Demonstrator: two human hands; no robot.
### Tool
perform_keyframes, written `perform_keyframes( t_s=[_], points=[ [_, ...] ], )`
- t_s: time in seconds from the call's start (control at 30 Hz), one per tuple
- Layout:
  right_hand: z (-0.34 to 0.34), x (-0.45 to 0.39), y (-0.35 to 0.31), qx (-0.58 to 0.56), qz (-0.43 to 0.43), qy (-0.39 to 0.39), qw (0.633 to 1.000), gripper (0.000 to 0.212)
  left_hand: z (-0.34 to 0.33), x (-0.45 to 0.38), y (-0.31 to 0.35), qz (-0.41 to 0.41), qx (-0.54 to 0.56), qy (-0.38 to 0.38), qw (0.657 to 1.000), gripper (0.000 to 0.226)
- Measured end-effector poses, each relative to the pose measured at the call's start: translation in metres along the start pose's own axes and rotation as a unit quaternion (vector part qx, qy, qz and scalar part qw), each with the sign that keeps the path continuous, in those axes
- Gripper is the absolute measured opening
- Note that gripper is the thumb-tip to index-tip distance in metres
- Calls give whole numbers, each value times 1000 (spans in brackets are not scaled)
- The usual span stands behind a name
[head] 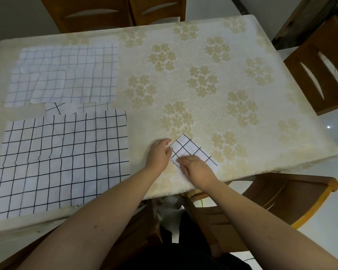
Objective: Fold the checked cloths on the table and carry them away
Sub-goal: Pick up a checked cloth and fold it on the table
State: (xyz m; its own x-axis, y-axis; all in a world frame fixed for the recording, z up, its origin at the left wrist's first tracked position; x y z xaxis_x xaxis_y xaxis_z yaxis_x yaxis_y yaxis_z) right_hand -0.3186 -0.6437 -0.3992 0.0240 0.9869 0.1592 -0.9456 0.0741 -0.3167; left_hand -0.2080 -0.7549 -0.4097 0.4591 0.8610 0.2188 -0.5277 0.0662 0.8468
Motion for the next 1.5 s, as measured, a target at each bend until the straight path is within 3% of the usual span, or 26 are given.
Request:
perform_keyframes(
  t_s=[0.2, 0.47, 0.9, 1.07, 1.13, 1.27, 1.37, 1.5],
  points=[
    [8, -5, 9, 34, -41, 50, 997, 48, -4, -17, -6, 24, -60, -18, 998, 27],
    [-9, -26, 4, 70, -109, -32, 991, 65, -1, -20, -4, 12, -90, -60, 994, 30],
    [-13, 51, 63, 82, -136, -54, 986, 71, -1, -23, -1, 15, -106, -76, 991, 26],
    [10, 63, 77, 81, -196, 38, 977, 51, -3, -22, 1, 31, -125, -79, 988, 26],
    [18, 62, 81, 54, -261, 63, 962, 39, -6, -22, 5, 41, -157, -78, 984, 28],
    [24, 49, 90, -17, -388, -55, 920, 38, -11, -21, 14, 68, -209, -78, 972, 34],
    [29, 39, 93, -4, -381, -123, 916, 34, -11, -26, 17, 86, -243, -85, 963, 31],
    [35, 36, 94, -83, -365, -123, 919, 22, -10, -30, 19, 116, -250, -112, 955, 29]
  ],
)
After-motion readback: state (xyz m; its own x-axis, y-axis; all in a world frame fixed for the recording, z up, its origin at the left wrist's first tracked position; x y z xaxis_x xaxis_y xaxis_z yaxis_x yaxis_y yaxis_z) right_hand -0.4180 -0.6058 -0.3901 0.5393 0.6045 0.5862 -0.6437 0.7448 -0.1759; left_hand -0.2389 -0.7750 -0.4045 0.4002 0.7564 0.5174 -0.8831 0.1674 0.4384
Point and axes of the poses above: each hand's wrist, its own x-axis away from the middle knuckle, its own z-axis out of the back of the hand, y = z × x, the point moved 5 cm from there along -x, towards the middle knuckle, and after that the axes turned 10 degrees about x, right-handed, at the moved point
